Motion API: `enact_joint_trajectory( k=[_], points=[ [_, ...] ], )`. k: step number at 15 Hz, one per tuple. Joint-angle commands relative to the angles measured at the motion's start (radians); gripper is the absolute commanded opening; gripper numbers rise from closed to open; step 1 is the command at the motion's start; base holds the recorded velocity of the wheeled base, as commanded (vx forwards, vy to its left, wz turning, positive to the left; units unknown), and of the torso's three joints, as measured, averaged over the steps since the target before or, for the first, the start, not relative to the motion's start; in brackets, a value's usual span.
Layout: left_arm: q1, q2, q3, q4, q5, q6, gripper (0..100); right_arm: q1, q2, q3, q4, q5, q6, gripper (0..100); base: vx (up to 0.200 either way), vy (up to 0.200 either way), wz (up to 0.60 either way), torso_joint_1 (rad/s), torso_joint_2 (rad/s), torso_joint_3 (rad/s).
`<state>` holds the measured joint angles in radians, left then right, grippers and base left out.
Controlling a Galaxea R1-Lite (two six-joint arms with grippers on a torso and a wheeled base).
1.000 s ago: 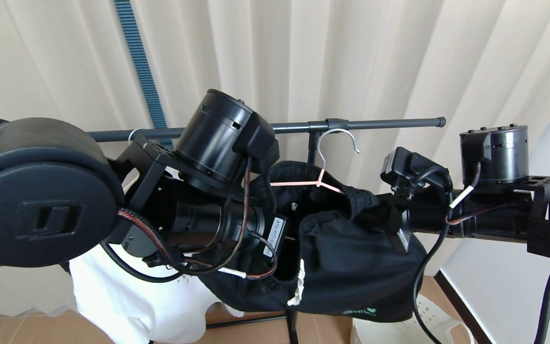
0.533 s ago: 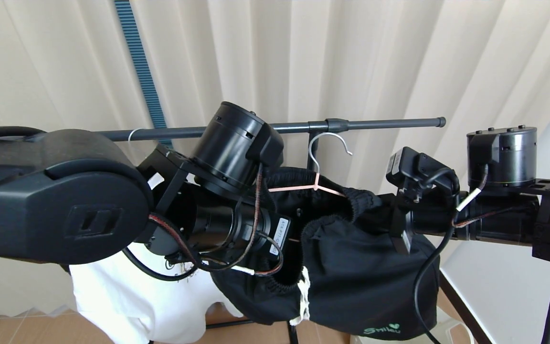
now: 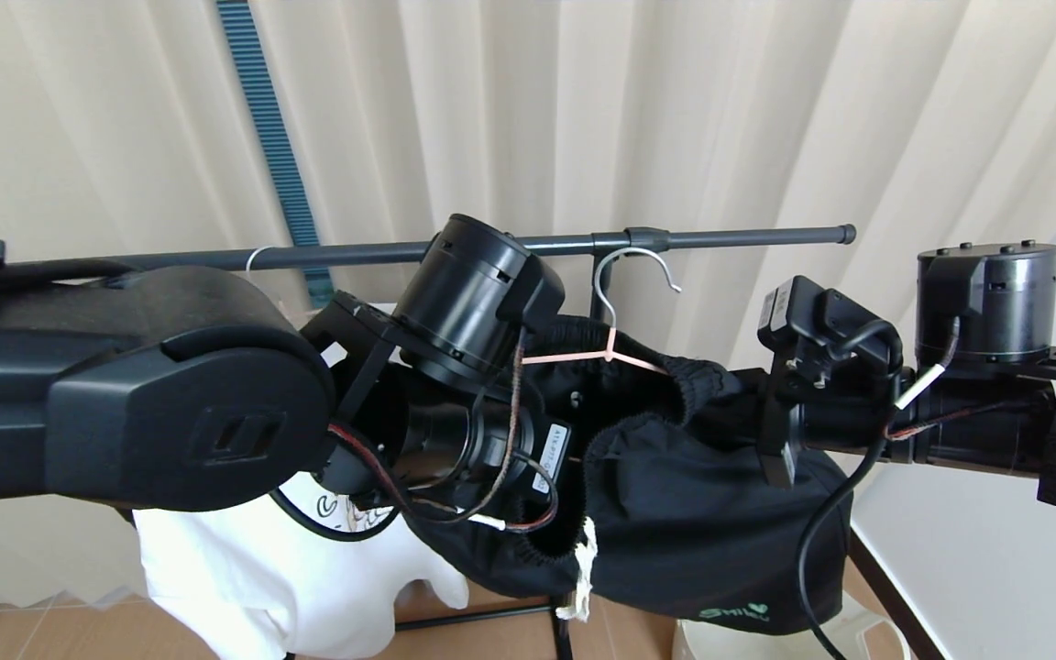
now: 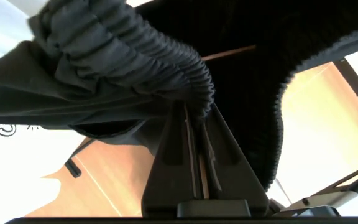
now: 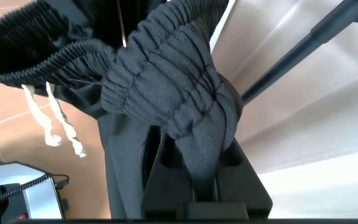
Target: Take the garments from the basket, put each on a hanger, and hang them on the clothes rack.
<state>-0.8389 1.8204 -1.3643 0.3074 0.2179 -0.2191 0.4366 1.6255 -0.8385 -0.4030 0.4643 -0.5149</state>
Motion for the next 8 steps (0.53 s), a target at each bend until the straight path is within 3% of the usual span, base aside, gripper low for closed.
enact_joint_trajectory(
  k=[1, 7, 8],
  points=[
    [0.000, 0.013, -0.001, -0.016, 0.008, 0.000, 0, 0.001, -0.012, 0.002, 0.000, 0.001, -0.001, 0, 0.000, 0.000, 0.00, 0.000, 0.00, 0.000],
    [0.000, 0.073, -0.007, -0.108, 0.038, 0.000, 0, 0.002, -0.033, 0.013, 0.000, 0.001, -0.001, 0, 0.000, 0.000, 0.00, 0.000, 0.00, 0.000],
    [0.000, 0.074, -0.007, -0.123, 0.044, 0.000, 100, 0.002, -0.035, 0.015, 0.000, 0.001, -0.001, 0, 0.000, 0.000, 0.00, 0.000, 0.00, 0.000]
  ],
)
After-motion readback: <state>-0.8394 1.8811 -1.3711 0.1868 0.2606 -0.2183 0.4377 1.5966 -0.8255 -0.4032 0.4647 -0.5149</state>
